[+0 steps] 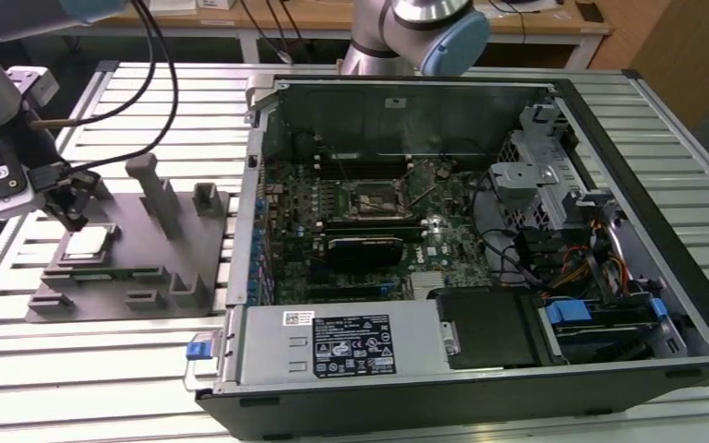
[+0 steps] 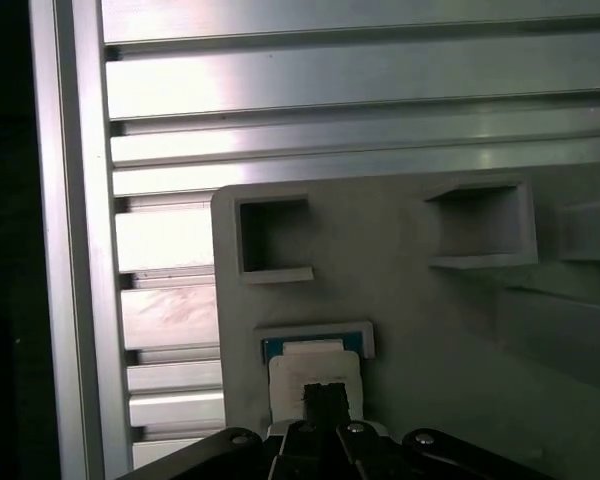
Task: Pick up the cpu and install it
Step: 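Pick up the cpu and move it towards the insertion slot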
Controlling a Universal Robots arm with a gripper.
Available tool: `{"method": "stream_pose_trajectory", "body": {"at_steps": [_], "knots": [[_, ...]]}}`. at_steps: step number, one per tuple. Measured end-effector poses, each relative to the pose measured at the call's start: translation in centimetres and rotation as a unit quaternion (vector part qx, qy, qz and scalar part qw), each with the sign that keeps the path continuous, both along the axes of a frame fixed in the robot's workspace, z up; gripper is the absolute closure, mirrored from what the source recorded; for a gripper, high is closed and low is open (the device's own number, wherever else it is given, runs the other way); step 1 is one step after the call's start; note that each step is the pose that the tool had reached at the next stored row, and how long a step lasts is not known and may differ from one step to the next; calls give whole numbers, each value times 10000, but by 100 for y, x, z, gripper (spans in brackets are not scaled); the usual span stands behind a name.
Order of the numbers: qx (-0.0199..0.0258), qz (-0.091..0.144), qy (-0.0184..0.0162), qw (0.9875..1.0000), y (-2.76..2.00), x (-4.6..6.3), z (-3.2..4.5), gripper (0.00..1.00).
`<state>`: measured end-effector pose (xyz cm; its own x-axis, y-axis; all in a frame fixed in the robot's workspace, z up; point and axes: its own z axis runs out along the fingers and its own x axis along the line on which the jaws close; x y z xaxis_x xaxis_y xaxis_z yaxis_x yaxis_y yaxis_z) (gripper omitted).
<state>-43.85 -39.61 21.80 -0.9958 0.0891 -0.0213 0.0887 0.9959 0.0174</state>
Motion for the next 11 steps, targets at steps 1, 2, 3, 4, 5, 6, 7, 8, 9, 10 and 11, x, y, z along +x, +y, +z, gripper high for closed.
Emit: {"method": "stream_pose_trajectory", "body": {"at_steps": [1, 2, 3, 4, 5, 6, 7, 8, 9, 10, 11], "knots": [[0, 7, 0, 10000, 0, 0, -19, 89], [0, 16, 0, 10000, 0, 0, -38, 89], [0, 25, 0, 10000, 0, 0, -56, 89], [0, 32, 0, 10000, 0, 0, -74, 89], [0, 37, 0, 10000, 0, 0, -92, 89], [0, 40, 0, 10000, 0, 0, -109, 89], [0, 42, 0, 10000, 0, 0, -126, 89], [0, 44, 1, 10000, 0, 0, -139, 89], [0, 45, 1, 10000, 0, 0, -152, 89], [0, 46, 1, 10000, 0, -1, -161, 89], [0, 47, 1, 10000, -1, -2, -168, 89]]}}
